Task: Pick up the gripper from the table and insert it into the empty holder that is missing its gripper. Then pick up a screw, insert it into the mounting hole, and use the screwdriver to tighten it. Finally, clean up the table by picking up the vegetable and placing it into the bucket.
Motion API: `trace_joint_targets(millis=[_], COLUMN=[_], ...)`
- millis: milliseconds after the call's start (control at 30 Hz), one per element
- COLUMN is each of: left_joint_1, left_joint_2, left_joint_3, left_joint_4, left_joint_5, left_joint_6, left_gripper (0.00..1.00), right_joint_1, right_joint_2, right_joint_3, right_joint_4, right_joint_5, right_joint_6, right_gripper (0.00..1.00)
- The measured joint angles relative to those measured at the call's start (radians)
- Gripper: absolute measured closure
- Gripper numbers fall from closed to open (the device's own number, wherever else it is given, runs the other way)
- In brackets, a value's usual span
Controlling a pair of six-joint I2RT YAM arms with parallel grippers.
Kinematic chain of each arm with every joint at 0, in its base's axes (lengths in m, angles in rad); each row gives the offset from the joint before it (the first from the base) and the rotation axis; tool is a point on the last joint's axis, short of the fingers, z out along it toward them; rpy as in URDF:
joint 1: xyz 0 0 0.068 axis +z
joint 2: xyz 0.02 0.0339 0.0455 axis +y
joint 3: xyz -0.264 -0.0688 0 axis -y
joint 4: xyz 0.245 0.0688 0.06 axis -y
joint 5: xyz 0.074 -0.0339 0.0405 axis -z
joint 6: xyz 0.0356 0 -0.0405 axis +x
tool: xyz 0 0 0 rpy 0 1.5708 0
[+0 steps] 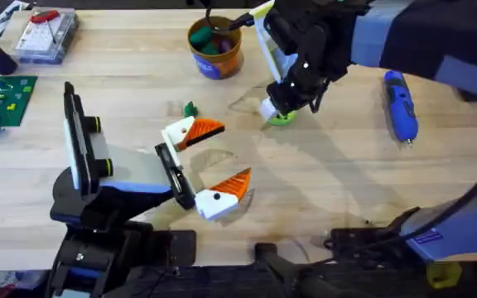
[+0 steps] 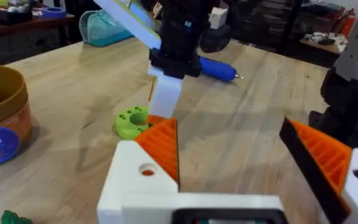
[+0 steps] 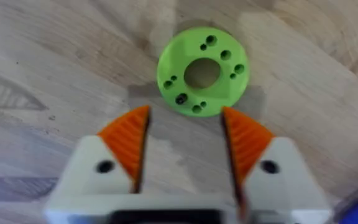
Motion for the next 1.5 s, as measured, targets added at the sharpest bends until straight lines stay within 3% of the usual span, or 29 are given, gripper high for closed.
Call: trace_joint_targets(millis=[100, 167, 700, 900, 1067, 1500], left_joint_1=[0.0, 0.0, 0.0, 0.0, 0.0, 0.0], left_joint_2=[0.0, 0.0, 0.0, 0.0, 0.0, 0.0], left_joint_3=[0.0, 0.0, 0.0, 0.0, 0.0, 0.0], left_joint_4=[0.0, 0.0, 0.0, 0.0, 0.0, 0.0], left_joint_5=[0.0, 0.0, 0.0, 0.0, 0.0, 0.0], left_joint_6=[0.0, 0.0, 0.0, 0.0, 0.0, 0.0], left_gripper=[0.01, 0.01, 0.01, 0.01, 0.01, 0.01], right_joint_1=[0.008, 0.012, 0.051, 0.051, 0.049, 0.035], right_joint_2=[0.0, 0.0, -0.001, -0.086, -0.136, -0.07], right_joint_3=[0.0, 0.0, -0.037, -0.161, -0.17, -0.158], right_joint_4=[-0.002, -0.007, -0.009, 0.069, 0.091, 0.114], right_joint_5=[0.0, 0.0, -0.001, 0.001, 0.001, 0.001], right_joint_6=[-0.002, -0.003, 0.04, 0.068, 0.075, 0.002], right_gripper=[0.068, 0.01, 0.006, 0.006, 0.006, 0.009])
